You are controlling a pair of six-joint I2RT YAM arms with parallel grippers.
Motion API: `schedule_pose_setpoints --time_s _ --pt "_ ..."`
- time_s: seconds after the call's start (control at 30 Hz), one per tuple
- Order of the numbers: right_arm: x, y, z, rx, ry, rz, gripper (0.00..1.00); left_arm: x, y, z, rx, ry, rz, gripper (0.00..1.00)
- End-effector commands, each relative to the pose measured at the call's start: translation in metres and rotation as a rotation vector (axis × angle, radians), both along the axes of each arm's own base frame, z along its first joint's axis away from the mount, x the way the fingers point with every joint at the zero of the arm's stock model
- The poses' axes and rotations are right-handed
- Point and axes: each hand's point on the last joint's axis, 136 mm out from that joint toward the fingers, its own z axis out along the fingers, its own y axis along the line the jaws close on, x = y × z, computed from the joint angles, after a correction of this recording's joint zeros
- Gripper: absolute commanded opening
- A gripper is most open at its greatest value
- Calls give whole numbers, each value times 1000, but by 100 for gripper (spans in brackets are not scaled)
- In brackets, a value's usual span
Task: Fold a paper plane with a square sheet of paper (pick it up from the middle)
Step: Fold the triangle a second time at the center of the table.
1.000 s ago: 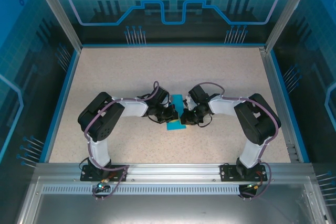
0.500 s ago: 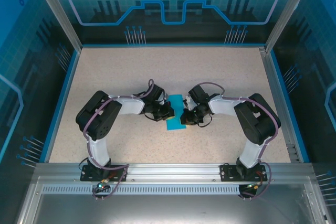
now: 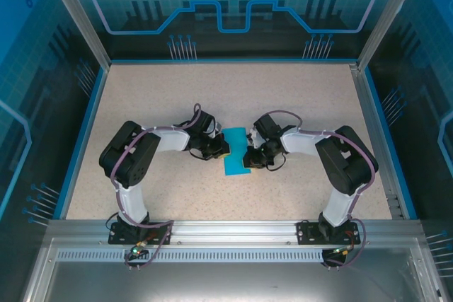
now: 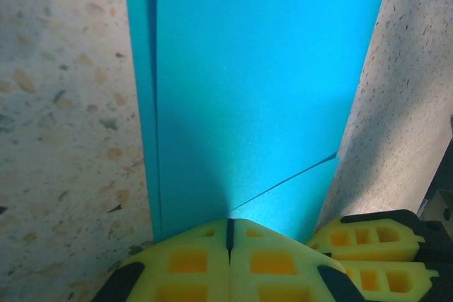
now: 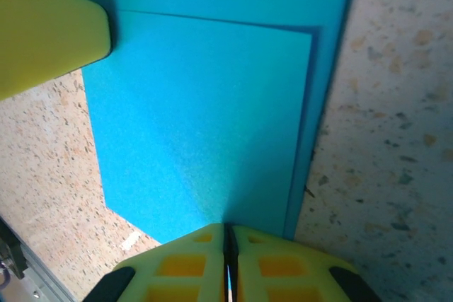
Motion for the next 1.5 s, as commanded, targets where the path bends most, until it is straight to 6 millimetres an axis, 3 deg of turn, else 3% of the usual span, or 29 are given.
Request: schedule_pose_setpoints --time_s 0.0,0.07,0.13,0.27,0.43,0.7,1.0,1.3,1.47 --pt "-6 -6 10 -68 10 27 12 -9 38 -32 141 73 54 2" --pt "5 13 29 -7 -50 61 12 -12 37 -34 139 82 48 2" --pt "11 25 34 7 -70 89 12 -13 36 -35 137 84 43 2" --pt "16 43 21 0 -51 131 12 -13 33 -35 127 87 36 2" --pt "21 48 6 -26 -30 146 12 -14 34 -37 133 93 37 2" --pt "12 24 -14 -97 10 132 11 -19 40 -44 168 120 44 2" --pt "-25 -16 -26 -63 86 107 12 -23 52 -52 232 151 60 1" --pt "-50 -42 -28 -54 114 71 12 -23 52 -55 234 160 60 1" --pt "-47 -48 -16 -81 74 77 12 -20 49 -51 219 149 58 1"
